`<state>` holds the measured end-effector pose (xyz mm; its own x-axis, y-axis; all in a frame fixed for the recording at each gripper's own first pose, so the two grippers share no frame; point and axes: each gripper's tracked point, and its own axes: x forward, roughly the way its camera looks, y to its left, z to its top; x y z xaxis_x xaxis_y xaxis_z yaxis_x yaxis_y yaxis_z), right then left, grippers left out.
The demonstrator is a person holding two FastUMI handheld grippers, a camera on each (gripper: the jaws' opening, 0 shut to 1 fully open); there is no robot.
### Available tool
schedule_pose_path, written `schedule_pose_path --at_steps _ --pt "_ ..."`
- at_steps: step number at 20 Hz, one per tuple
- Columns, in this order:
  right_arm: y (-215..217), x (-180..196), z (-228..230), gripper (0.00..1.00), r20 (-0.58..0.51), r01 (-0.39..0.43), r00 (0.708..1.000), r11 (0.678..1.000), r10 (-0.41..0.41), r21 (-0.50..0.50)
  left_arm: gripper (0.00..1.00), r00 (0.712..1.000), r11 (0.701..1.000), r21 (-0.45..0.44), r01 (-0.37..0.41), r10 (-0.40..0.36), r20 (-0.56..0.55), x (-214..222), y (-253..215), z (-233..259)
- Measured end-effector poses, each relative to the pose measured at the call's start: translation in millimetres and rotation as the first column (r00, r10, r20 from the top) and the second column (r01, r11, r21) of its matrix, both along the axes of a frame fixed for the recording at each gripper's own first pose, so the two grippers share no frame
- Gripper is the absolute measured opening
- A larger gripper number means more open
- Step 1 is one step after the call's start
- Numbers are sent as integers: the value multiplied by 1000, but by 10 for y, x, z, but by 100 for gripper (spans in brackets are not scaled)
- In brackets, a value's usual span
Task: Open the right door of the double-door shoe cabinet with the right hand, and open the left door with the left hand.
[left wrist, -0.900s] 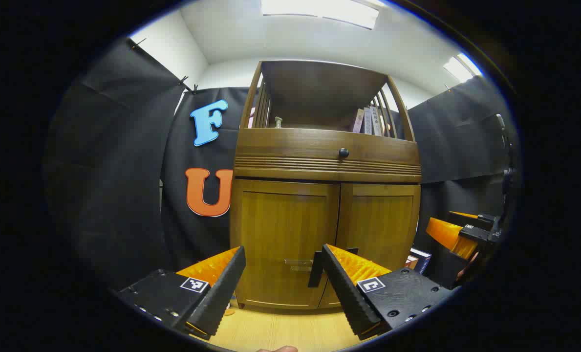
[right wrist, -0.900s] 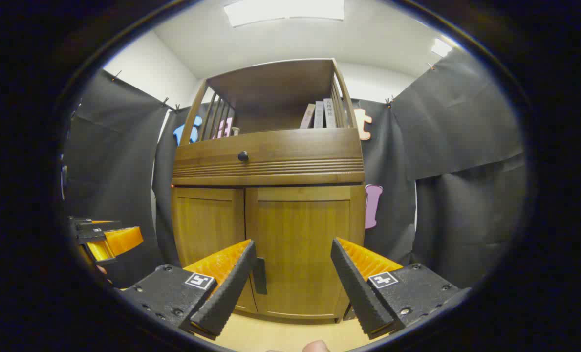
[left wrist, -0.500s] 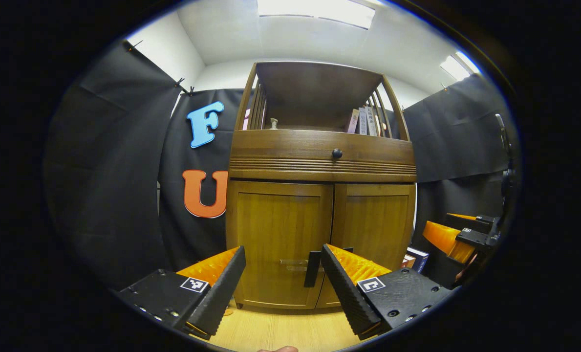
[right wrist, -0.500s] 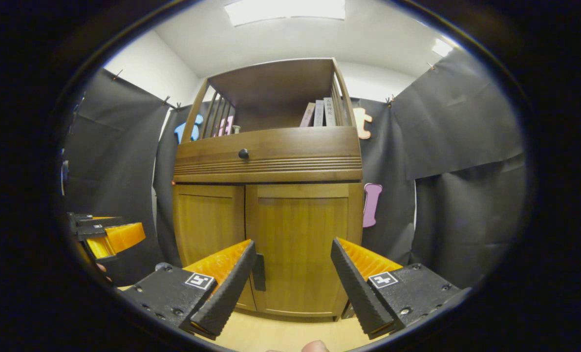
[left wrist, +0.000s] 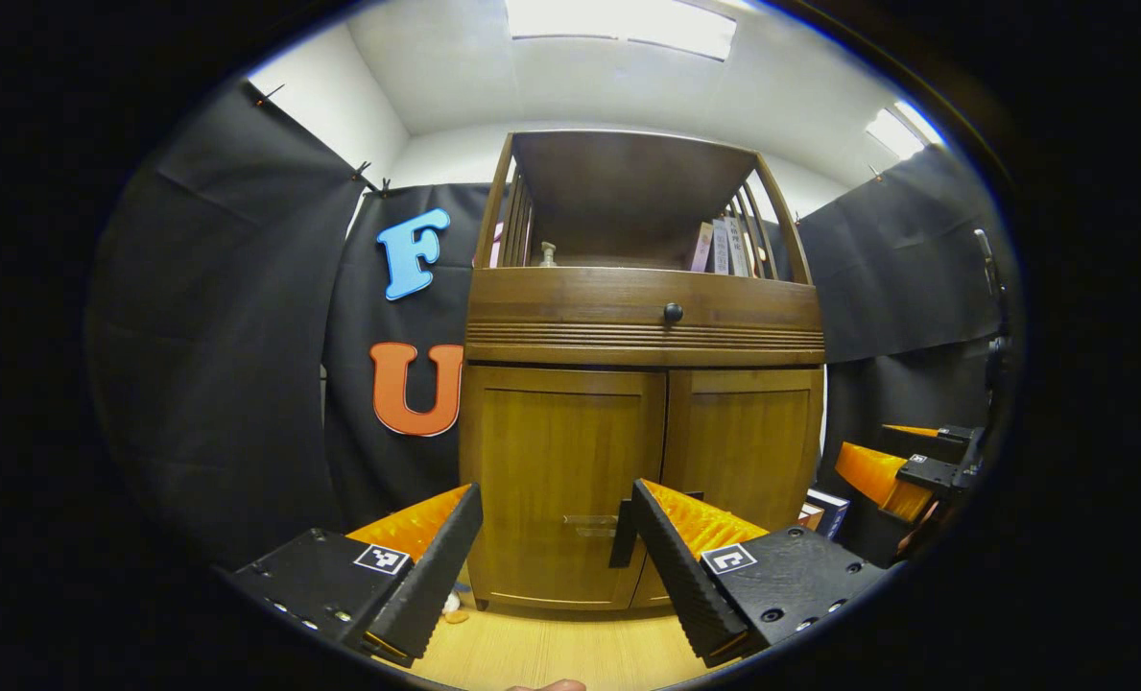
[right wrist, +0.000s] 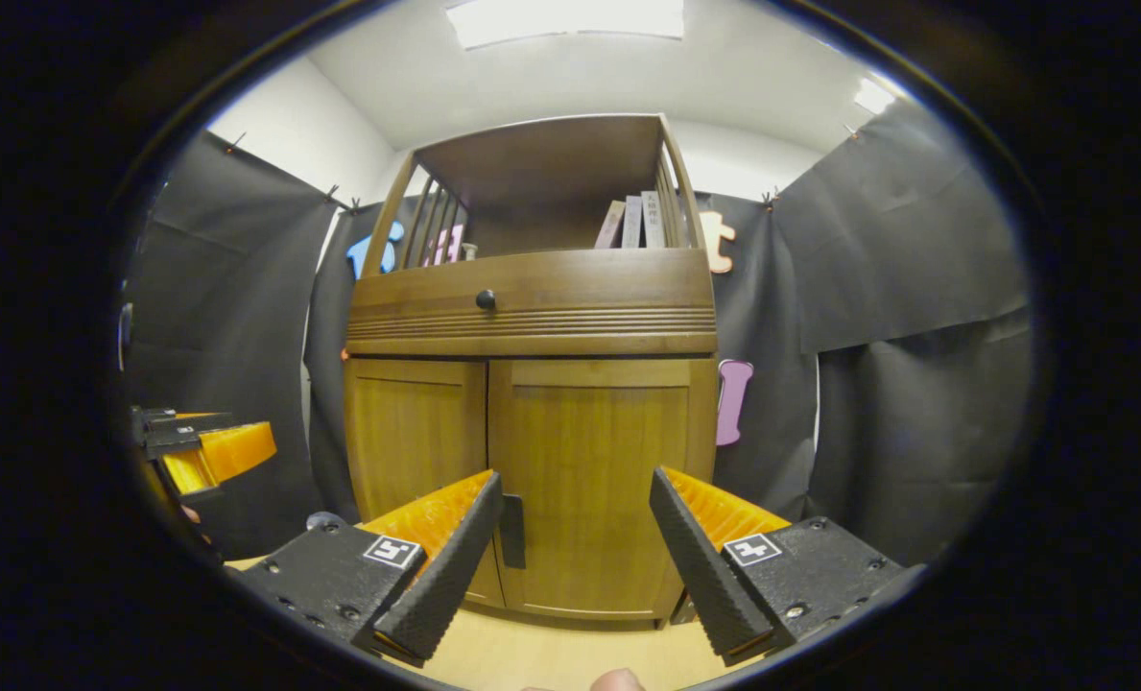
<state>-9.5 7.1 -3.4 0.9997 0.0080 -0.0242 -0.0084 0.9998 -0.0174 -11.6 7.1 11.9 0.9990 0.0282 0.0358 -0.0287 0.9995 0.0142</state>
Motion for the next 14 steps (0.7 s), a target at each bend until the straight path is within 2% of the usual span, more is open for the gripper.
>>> schedule_pose_path --at_steps 6,7,8,14 --pt "71 169 -156 100 -45 1 999 1000 -1 -7 95 999 999 20 -37 37 -7 -95 172 -32" --pt "79 225 -172 99 -52 1 999 1000 -2 -6 100 999 999 25 -46 46 -5 -113 215 -37" --pt "103 267 -202 100 -57 -3 998 1000 3 -5 100 998 998 28 -55 55 -5 -131 262 -36" --pt "283 564 -444 99 -111 -41 993 999 40 -7 100 990 989 42 -139 140 -8 -301 602 -72"
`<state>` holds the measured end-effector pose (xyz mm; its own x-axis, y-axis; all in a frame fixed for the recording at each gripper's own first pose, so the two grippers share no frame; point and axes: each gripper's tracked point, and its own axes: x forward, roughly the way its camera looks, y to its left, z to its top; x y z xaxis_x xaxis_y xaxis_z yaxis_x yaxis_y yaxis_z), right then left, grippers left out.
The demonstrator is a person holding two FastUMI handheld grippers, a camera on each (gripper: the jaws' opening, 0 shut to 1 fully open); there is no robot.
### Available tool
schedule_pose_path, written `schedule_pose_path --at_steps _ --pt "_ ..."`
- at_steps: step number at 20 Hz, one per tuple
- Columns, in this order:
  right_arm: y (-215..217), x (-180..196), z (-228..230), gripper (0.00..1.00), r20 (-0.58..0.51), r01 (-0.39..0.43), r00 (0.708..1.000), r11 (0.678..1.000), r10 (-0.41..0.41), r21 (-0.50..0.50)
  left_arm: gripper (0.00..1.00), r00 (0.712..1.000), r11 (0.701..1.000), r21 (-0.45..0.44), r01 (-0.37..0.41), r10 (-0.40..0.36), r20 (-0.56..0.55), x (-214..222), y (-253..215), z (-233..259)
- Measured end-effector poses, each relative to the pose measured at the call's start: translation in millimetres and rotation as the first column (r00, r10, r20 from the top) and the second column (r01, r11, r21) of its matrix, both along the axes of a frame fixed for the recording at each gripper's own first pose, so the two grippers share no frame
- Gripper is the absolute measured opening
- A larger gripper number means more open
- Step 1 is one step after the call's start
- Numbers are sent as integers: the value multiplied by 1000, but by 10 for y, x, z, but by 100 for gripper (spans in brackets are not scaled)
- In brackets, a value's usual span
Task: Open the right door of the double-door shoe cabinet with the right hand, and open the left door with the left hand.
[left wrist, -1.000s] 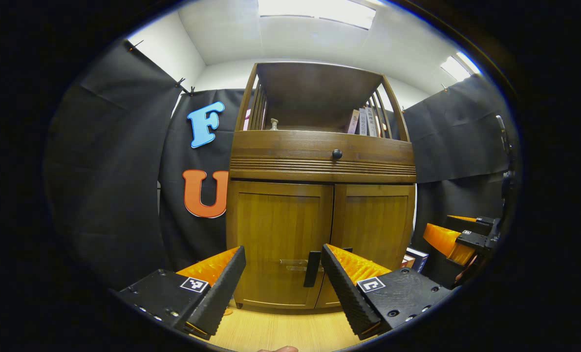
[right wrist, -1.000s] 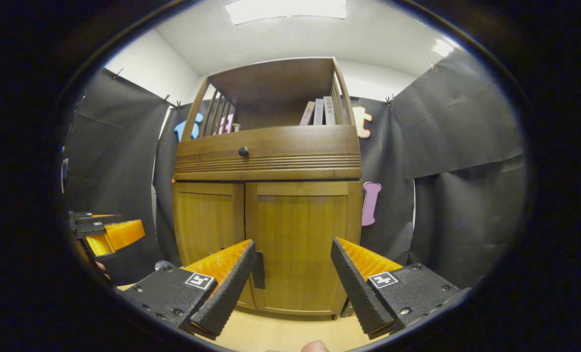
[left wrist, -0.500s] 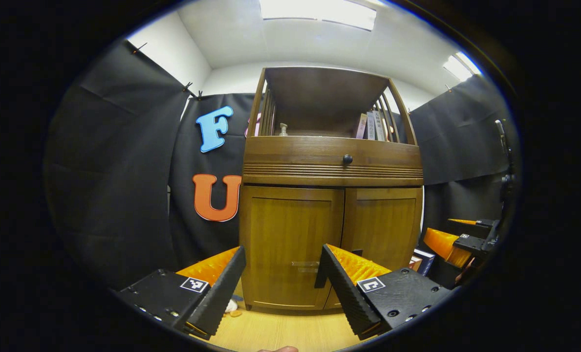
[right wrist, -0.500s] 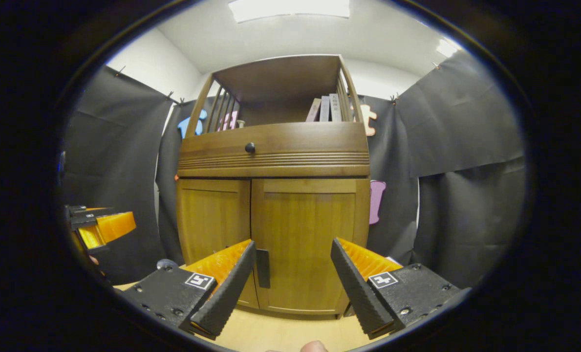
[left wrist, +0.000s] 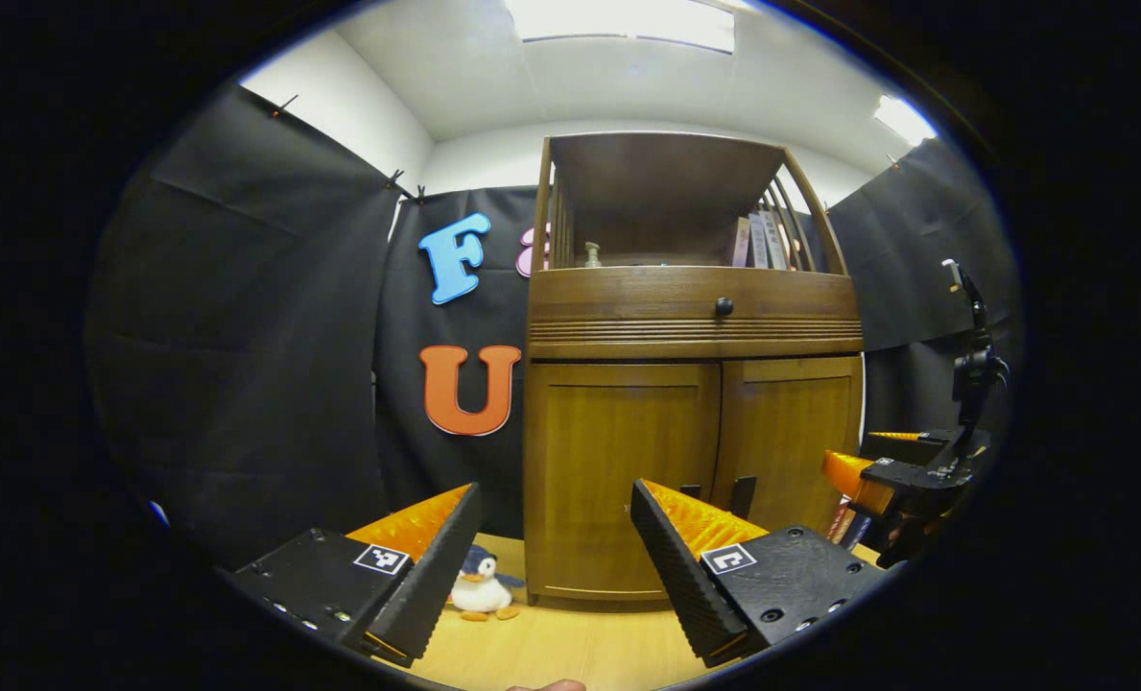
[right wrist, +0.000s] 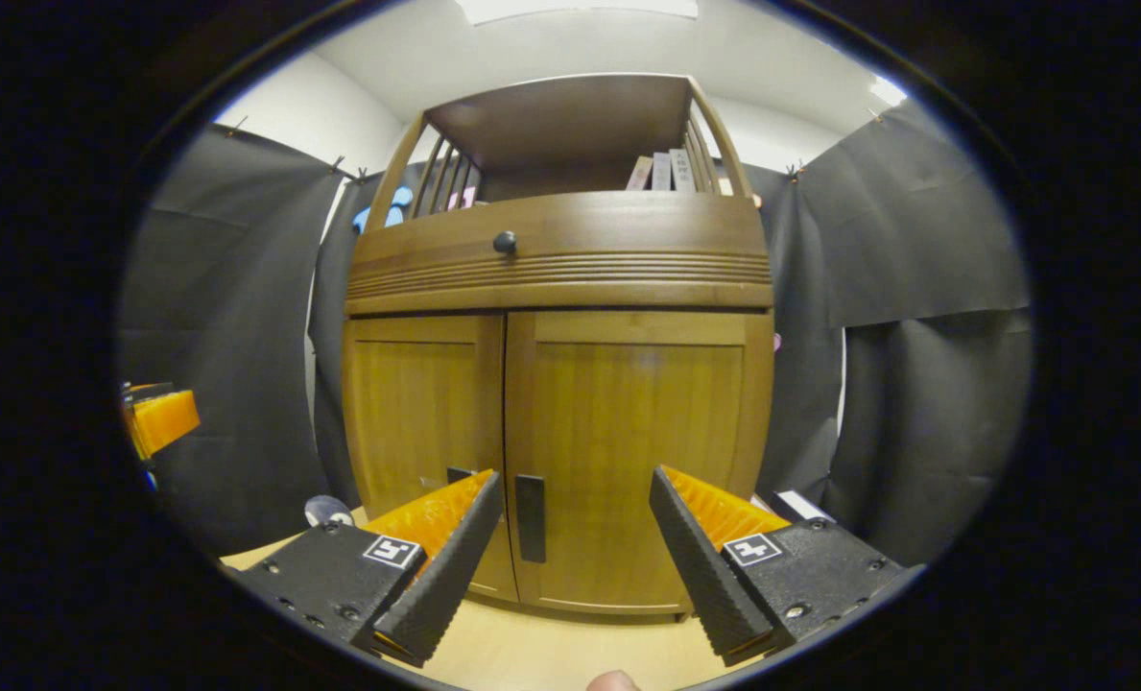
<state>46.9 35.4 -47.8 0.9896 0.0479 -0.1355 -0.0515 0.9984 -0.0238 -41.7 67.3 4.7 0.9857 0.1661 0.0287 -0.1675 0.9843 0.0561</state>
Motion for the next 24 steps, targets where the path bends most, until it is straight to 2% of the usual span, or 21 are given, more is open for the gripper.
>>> schedule_pose_path --at_steps 6,7,13,18,24 --pt "190 360 -280 100 -63 -31 998 1000 31 6 100 996 996 4 -90 90 3 -119 302 -7" --pt "199 428 -332 100 -77 -29 997 1000 30 7 95 994 994 7 -105 105 3 -144 340 -6" --pt "315 808 -784 98 -182 -43 982 999 43 7 95 981 981 10 -191 191 -2 -289 572 -24" --pt "315 1090 -1142 90 -255 -32 966 999 28 -10 95 970 970 18 -242 242 -8 -359 693 -58" --pt "357 1313 -1337 66 -285 -17 958 999 4 -42 95 964 964 29 -266 266 -14 -368 751 -65"
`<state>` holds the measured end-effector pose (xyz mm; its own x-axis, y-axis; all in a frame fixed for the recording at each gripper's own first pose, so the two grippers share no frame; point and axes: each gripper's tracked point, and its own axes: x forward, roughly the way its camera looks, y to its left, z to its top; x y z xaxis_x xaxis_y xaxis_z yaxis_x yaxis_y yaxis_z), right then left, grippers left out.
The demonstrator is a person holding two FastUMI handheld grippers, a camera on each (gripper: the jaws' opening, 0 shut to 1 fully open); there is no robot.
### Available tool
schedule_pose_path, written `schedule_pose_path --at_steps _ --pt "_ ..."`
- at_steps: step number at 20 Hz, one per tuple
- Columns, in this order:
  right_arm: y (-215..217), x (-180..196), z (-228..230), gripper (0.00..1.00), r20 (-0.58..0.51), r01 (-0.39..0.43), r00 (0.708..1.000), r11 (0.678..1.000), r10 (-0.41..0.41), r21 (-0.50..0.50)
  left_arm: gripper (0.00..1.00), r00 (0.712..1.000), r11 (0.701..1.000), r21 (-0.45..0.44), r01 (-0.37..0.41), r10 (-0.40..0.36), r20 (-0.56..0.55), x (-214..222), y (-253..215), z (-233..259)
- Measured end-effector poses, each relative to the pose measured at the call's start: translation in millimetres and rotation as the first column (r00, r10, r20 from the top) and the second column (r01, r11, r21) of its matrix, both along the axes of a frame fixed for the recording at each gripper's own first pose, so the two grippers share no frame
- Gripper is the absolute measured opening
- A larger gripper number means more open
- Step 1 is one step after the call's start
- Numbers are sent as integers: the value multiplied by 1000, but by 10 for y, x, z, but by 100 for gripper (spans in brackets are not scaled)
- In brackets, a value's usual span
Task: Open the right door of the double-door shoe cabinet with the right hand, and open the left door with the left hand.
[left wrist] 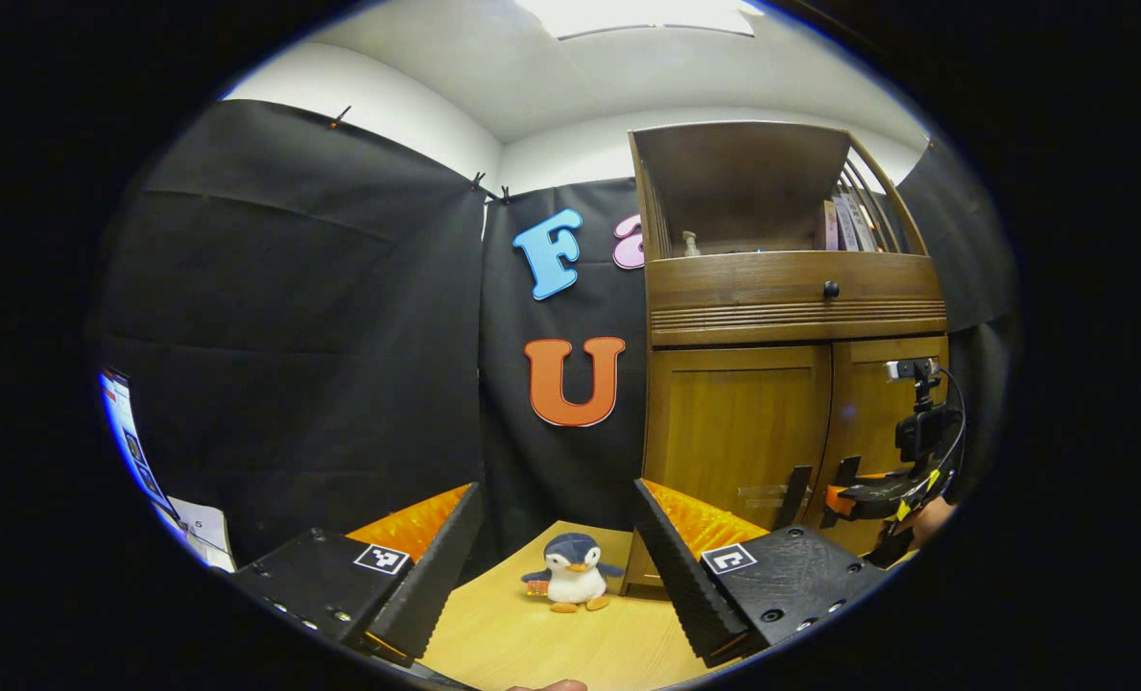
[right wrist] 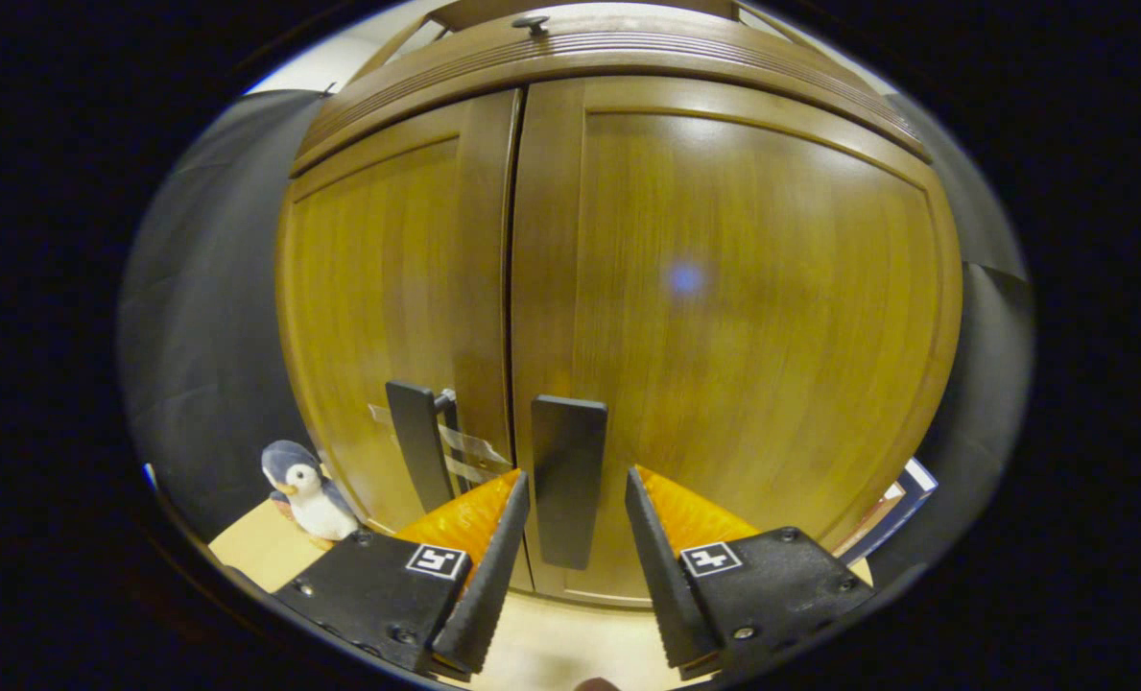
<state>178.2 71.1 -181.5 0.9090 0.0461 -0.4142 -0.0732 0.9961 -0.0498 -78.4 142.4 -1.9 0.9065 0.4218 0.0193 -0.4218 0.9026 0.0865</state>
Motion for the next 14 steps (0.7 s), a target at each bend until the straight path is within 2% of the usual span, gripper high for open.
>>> schedule_pose_path --at_steps 6,14 --pt "28 79 -47 40 15 37 999 999 -37 -16 95 1000 1000 -10 2 -2 -11 22 32 -47" --pt "57 14 -57 33 -12 63 998 997 -63 42 95 998 998 -23 58 -58 -20 101 -5 -103"
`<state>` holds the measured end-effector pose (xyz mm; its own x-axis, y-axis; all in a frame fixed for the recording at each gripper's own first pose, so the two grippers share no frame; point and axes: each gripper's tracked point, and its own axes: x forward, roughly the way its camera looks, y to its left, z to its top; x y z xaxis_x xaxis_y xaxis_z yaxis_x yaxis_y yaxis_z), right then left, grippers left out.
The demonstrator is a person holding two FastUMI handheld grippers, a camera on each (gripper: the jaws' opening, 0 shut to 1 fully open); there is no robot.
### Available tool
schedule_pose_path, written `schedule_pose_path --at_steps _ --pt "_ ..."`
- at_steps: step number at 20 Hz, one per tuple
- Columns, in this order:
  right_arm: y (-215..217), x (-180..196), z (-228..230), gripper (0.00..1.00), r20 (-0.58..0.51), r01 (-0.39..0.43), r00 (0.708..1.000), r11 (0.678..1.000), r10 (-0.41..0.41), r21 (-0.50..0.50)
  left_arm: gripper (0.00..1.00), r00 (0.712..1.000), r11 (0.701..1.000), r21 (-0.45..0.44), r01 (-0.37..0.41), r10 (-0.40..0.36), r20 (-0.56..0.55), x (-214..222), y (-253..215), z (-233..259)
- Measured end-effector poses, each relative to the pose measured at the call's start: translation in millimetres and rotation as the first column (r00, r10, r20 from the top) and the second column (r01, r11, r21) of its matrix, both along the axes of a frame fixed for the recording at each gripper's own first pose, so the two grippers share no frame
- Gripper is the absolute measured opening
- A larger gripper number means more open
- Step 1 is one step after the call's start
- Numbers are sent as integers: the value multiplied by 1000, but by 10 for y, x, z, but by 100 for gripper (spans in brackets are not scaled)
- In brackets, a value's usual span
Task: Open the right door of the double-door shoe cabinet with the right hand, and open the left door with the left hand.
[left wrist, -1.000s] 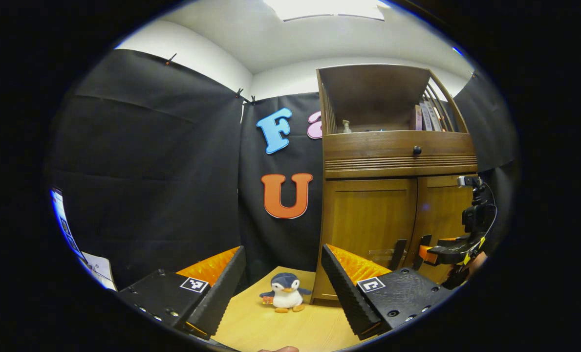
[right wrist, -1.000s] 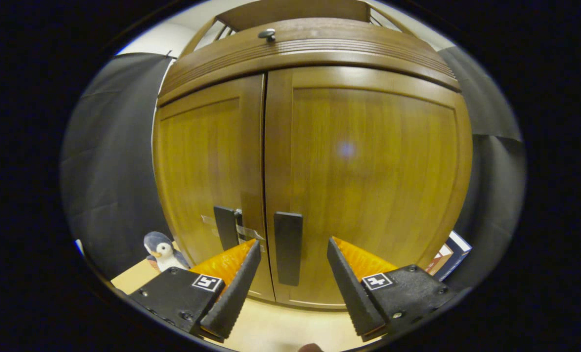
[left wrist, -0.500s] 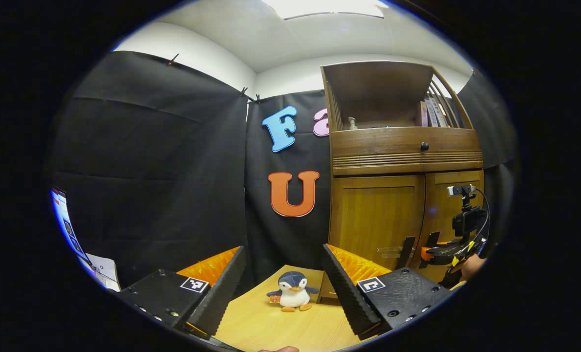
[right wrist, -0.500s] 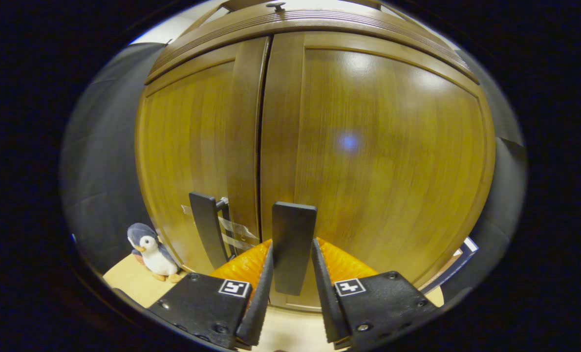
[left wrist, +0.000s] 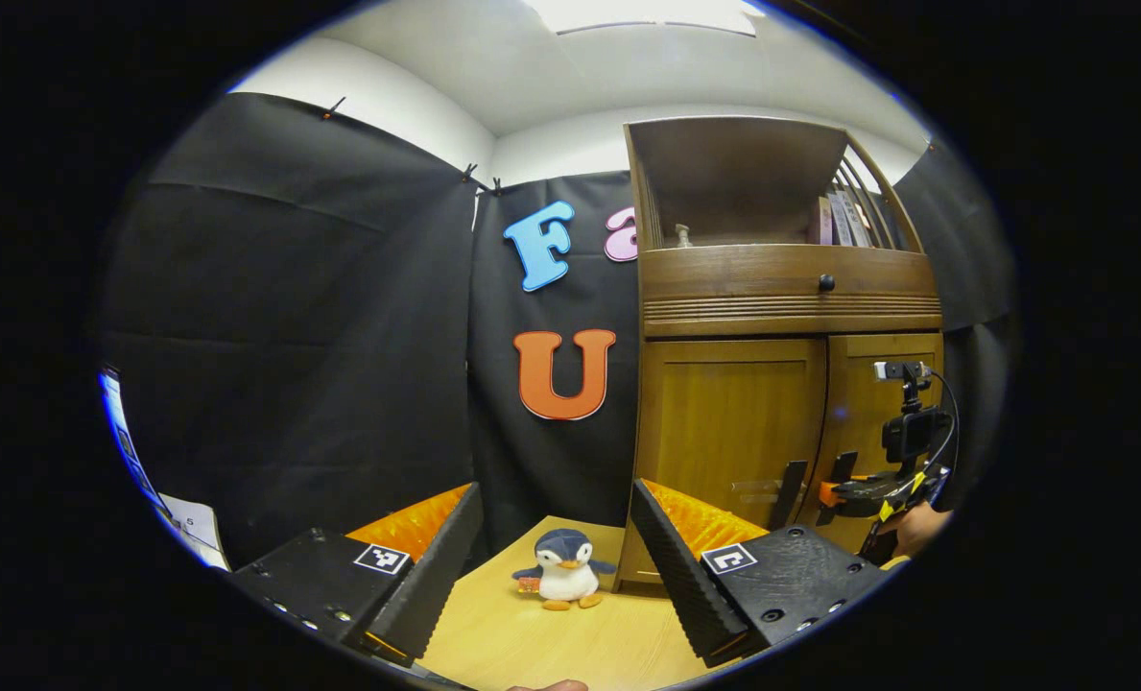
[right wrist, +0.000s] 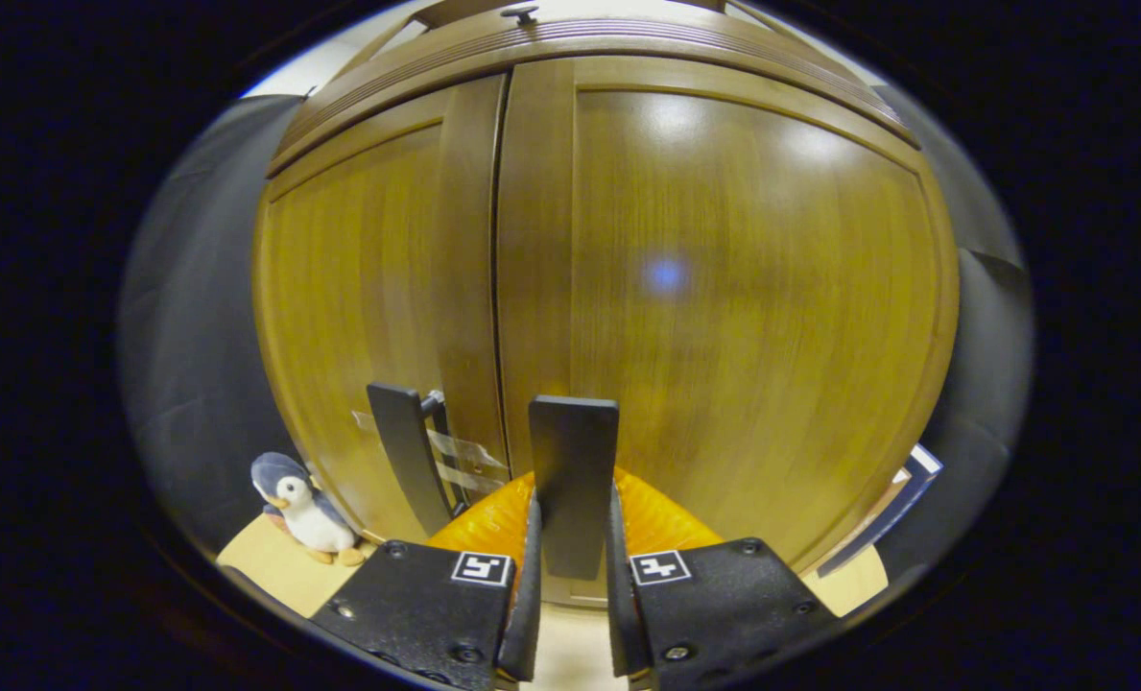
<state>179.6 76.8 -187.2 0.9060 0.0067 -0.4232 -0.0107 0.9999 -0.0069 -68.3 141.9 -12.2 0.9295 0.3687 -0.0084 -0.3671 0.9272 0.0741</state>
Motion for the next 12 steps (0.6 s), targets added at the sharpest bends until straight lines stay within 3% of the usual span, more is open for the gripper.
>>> schedule_pose_path --at_steps 12 --pt "-158 -899 125 32 -4 -2 1000 1000 2 13 95 980 979 -53 194 -196 -29 433 -448 -223"
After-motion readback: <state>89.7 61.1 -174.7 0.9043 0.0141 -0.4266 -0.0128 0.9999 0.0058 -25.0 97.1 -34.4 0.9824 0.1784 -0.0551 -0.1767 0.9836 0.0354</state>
